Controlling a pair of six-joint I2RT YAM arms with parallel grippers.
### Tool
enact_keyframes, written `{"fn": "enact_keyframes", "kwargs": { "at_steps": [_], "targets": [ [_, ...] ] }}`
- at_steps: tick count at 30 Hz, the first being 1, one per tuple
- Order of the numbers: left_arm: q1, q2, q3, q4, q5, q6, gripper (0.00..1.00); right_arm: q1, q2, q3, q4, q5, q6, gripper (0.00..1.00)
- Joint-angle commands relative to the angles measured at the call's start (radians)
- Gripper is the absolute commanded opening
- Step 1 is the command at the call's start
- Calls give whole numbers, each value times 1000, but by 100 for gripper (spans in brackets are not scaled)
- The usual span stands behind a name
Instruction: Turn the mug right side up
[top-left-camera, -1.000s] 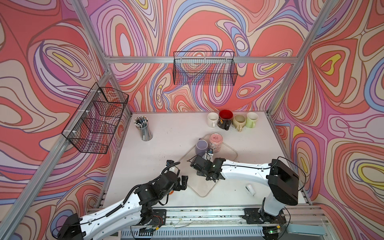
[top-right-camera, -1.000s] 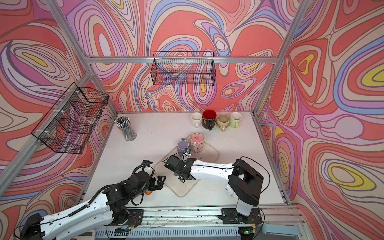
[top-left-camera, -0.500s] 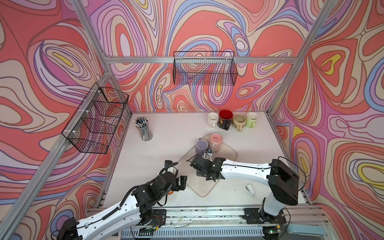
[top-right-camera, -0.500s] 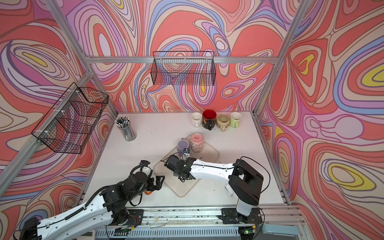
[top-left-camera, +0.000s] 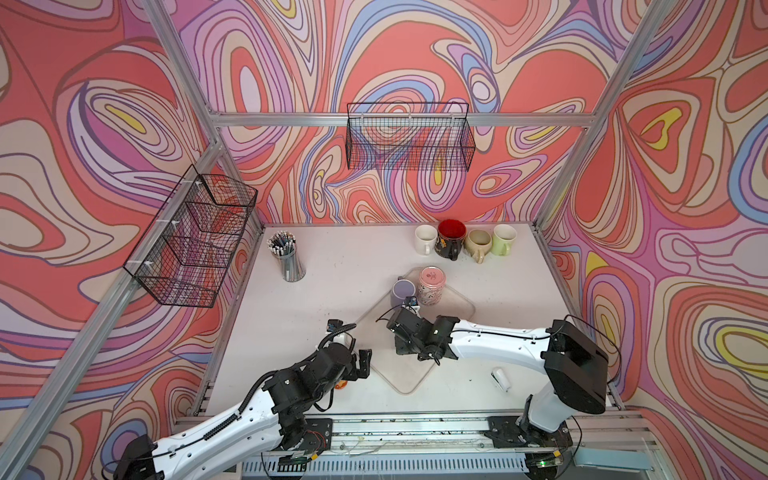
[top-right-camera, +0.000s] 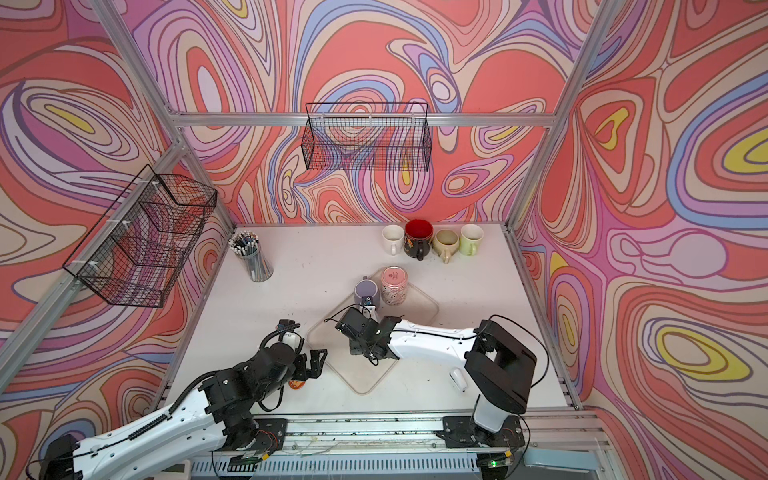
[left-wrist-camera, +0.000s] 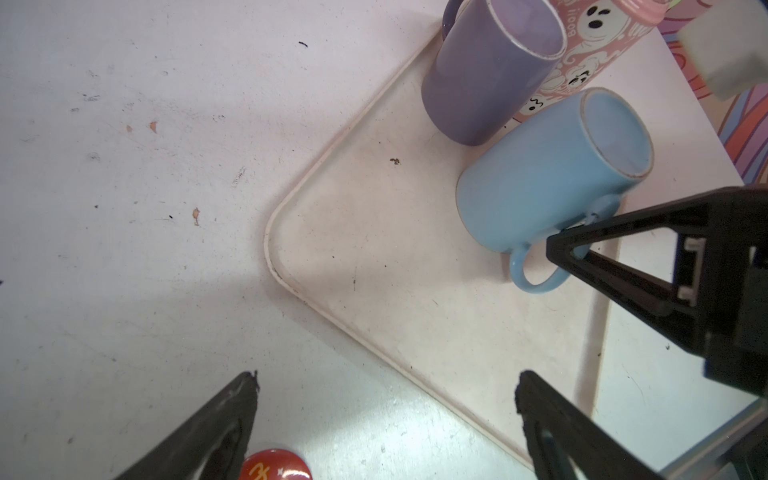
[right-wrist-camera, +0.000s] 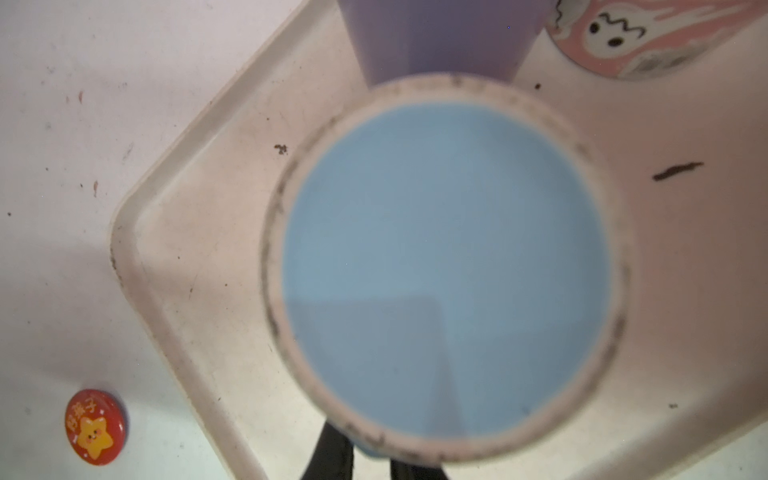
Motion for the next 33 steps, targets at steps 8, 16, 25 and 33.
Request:
{"fn": "enact_keyframes", "kwargs": {
  "at_steps": [8, 16, 25, 33],
  "targets": [
    [10, -11, 40, -22, -83, 10, 100, -19, -45, -47, 16, -9, -208, 0],
    [10, -36, 41, -53, -95, 8, 100, -21, -33, -28, -82, 20, -156, 36],
    [10, -32, 34, -40, -91, 16, 100, -22, 5, 110, -261, 50, -55, 47],
    [11, -10, 25, -28, -91, 33, 100, -24, 69, 221, -327, 38, -34, 47]
  ]
}}
